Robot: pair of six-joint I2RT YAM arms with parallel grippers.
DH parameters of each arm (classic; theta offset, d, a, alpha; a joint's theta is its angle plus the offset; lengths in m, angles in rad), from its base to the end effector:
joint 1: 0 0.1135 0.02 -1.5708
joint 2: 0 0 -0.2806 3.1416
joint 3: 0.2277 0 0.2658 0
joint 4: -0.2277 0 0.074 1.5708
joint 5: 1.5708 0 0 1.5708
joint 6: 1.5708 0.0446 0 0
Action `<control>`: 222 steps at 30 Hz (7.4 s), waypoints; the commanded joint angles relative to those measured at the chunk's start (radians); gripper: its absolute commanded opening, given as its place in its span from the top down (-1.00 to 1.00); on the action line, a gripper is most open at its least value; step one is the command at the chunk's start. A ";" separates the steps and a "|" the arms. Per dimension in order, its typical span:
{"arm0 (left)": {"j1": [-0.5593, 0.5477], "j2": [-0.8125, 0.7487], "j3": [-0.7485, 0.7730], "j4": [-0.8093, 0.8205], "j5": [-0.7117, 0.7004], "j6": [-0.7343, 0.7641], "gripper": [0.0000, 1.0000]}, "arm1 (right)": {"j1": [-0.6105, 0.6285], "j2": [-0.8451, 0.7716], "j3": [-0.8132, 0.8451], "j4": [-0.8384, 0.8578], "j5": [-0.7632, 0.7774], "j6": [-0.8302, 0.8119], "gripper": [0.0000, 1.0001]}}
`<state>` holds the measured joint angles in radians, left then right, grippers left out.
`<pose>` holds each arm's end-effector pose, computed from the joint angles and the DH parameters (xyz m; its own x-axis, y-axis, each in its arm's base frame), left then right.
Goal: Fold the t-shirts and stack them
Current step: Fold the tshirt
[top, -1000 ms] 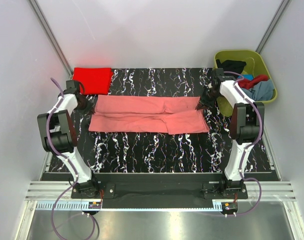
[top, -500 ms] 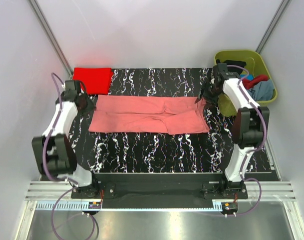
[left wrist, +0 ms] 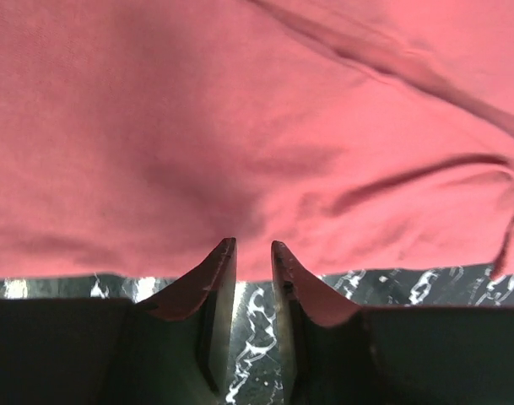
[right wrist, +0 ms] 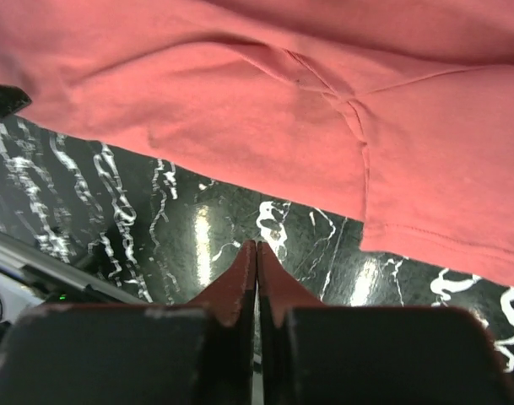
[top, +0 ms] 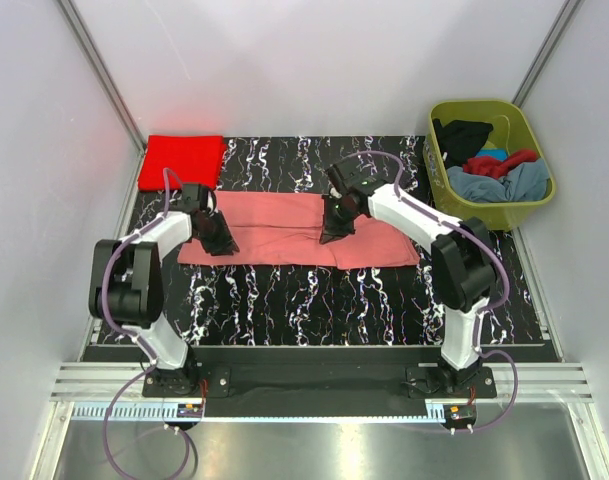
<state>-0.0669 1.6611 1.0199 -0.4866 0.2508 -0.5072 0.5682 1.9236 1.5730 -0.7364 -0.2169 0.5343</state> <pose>0.3374 -0.0337 0.1803 -0.8710 -0.4132 -0.2658 -0.2885 0.8680 -0.4042 0.3618 0.2424 0.2402 -0.9527 -0.0182 -0.3033 -0.1449 0.9046 0.4008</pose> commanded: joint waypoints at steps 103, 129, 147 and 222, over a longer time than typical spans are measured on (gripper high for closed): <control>0.065 0.075 0.029 -0.070 0.027 0.019 0.67 | -0.019 0.307 0.191 0.160 0.251 -0.086 0.95; 0.088 -0.087 0.084 -0.116 -0.005 0.070 0.47 | -0.044 0.143 0.170 0.083 0.065 -0.114 0.33; 0.275 0.155 0.100 -0.099 -0.007 0.073 0.50 | -0.338 -0.115 -0.312 0.135 0.111 0.139 0.33; -0.496 -0.108 -0.085 -0.139 0.118 -0.300 0.62 | -0.364 0.520 0.587 0.068 0.241 -0.180 0.69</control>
<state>-0.5484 1.6501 0.8604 -0.5819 0.4126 -0.7898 0.2108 2.5011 2.1746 -0.6346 0.0349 0.3695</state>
